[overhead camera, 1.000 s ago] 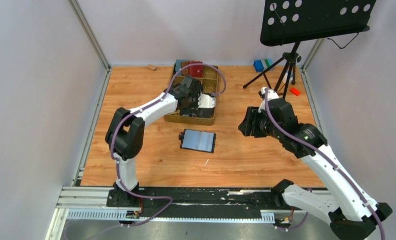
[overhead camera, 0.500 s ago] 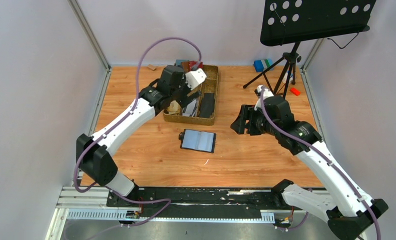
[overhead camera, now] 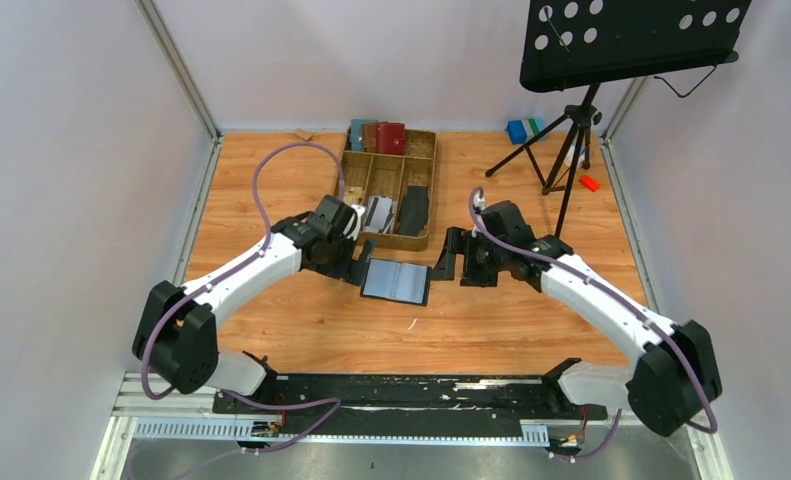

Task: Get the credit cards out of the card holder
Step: Remove the credit card from the card holder.

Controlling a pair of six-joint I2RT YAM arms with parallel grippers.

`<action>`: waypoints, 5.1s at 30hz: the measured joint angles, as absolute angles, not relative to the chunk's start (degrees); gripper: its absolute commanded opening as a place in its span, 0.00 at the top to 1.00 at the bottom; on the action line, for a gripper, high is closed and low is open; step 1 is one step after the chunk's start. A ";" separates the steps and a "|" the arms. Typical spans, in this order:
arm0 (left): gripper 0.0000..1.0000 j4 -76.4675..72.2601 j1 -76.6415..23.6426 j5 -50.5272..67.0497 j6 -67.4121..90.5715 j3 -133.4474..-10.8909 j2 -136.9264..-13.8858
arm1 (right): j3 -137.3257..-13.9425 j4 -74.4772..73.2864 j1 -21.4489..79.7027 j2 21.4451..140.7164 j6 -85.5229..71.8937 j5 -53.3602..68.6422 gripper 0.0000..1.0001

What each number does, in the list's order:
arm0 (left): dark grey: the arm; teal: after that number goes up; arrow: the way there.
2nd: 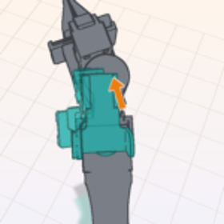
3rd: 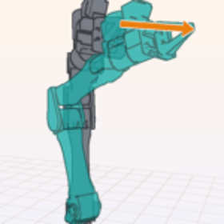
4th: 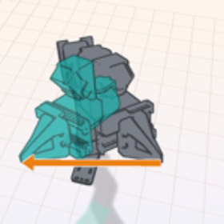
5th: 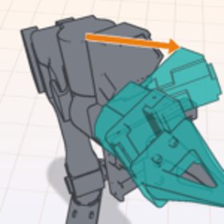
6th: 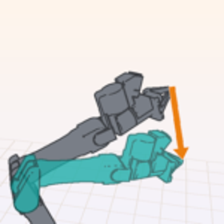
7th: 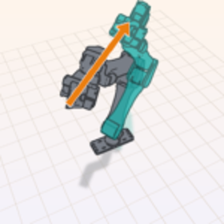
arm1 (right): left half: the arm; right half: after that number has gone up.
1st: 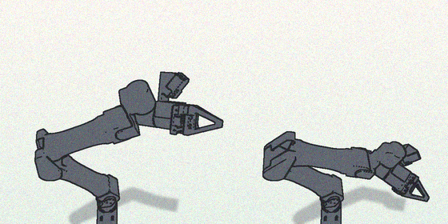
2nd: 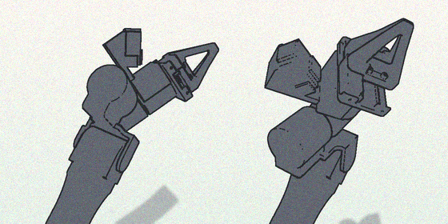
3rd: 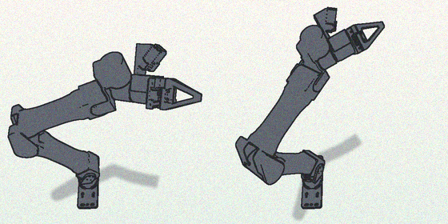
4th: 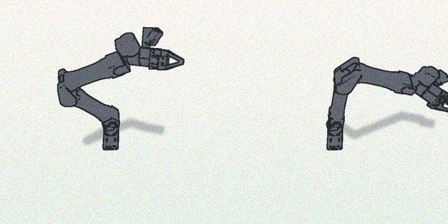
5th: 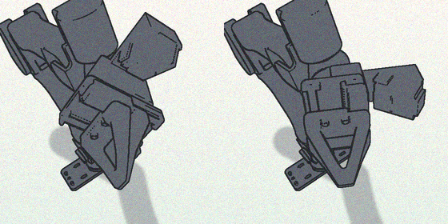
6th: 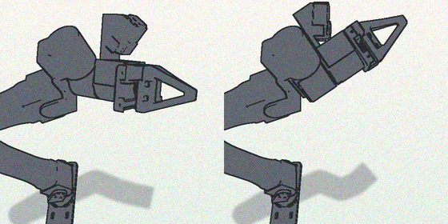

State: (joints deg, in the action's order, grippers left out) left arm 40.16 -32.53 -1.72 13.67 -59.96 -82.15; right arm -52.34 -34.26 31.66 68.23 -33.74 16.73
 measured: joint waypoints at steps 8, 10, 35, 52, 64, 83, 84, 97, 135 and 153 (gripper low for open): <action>0.10 34.79 -31.40 3.03 20.60 -51.07 -76.64 | -49.56 -24.49 31.55 81.34 -39.00 20.80 0.29; 0.11 33.12 -31.00 3.84 21.52 -49.63 -76.73 | -49.10 -21.76 31.55 83.88 -39.83 21.08 0.31; 0.92 7.70 -30.46 5.74 26.39 -43.31 -88.79 | -43.57 2.66 32.91 97.51 -50.74 25.10 0.66; 1.00 7.07 -29.61 9.61 25.89 -33.85 -79.15 | -41.98 14.85 35.16 96.31 -55.88 28.01 0.90; 0.78 10.24 -30.79 18.37 28.34 -27.44 -66.15 | -43.57 8.54 44.88 93.14 -55.35 26.48 1.00; 0.07 18.22 -33.28 24.88 39.70 -24.93 -40.69 | -48.23 -13.96 41.71 80.49 -57.52 25.30 1.00; 0.01 18.20 -33.28 24.77 40.49 -24.82 -40.84 | -48.27 -13.96 40.64 80.47 -58.11 26.22 1.00; 0.00 13.28 -29.47 23.97 55.75 -24.77 -39.64 | -50.04 -9.69 33.45 70.81 -58.76 31.55 1.00; 0.84 -26.59 -25.30 27.94 83.90 -23.42 -46.22 | -45.87 12.32 28.91 65.80 -71.57 46.06 0.51; 1.00 -18.57 -25.10 28.16 78.08 -27.64 -44.16 | -47.83 8.80 29.93 62.02 -65.87 44.10 0.70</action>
State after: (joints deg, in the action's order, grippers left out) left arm -18.57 -25.10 28.16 78.08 -27.64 -44.16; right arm -47.83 8.80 29.93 62.02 -65.87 44.10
